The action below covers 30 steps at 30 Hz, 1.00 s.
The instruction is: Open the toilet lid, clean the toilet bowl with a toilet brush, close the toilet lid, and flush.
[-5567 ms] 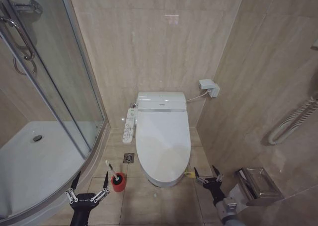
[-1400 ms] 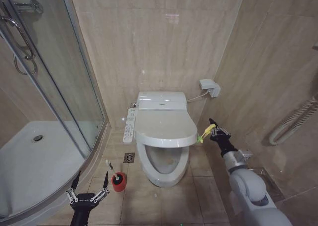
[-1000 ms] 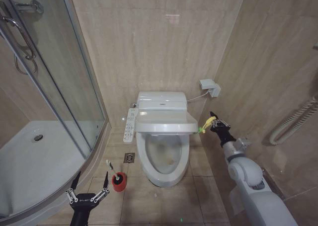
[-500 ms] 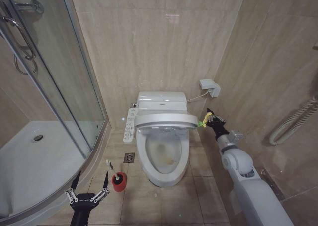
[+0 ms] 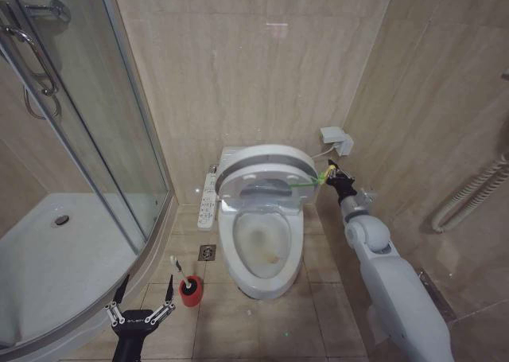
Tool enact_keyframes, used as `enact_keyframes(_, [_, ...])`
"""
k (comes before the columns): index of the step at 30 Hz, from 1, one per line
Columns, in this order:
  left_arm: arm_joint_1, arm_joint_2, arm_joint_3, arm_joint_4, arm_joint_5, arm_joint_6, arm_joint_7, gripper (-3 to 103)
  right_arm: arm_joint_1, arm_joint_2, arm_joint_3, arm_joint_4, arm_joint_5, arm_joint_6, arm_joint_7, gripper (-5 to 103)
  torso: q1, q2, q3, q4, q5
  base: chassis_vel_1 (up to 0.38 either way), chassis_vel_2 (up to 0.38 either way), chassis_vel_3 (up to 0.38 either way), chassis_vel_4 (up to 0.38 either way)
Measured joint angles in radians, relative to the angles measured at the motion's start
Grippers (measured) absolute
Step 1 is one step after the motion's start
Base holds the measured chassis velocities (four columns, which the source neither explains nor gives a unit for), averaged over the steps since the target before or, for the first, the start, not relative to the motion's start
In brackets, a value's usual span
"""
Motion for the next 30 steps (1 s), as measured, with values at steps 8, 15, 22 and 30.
enact_keyframes(8, [0.000,0.000,0.000,0.000,0.000,0.000,0.000,100,0.102,0.001,-0.036,-0.097,-0.009,0.008,0.003,2,0.000,0.000,0.000,0.0000,0.0001,0.000,0.000,0.000,0.000])
enact_keyframes(15, [0.000,0.000,0.000,0.000,0.000,0.000,0.000,100,0.194,-0.013,-0.076,-0.187,-0.006,0.019,0.005,2,0.000,0.000,0.000,0.0000,0.0001,0.000,0.000,0.000,0.000])
enact_keyframes(22, [0.000,0.000,0.000,0.000,0.000,0.000,0.000,100,0.262,-0.016,-0.116,-0.251,-0.003,0.021,0.009,2,0.000,0.000,0.000,0.0000,0.0002,0.000,0.000,0.000,0.000])
enact_keyframes(30, [0.000,0.000,0.000,0.000,0.000,0.000,0.000,100,0.335,-0.012,-0.158,-0.332,-0.003,0.032,0.012,2,0.000,0.000,0.000,-0.0001,0.0002,0.000,0.000,0.000,0.000])
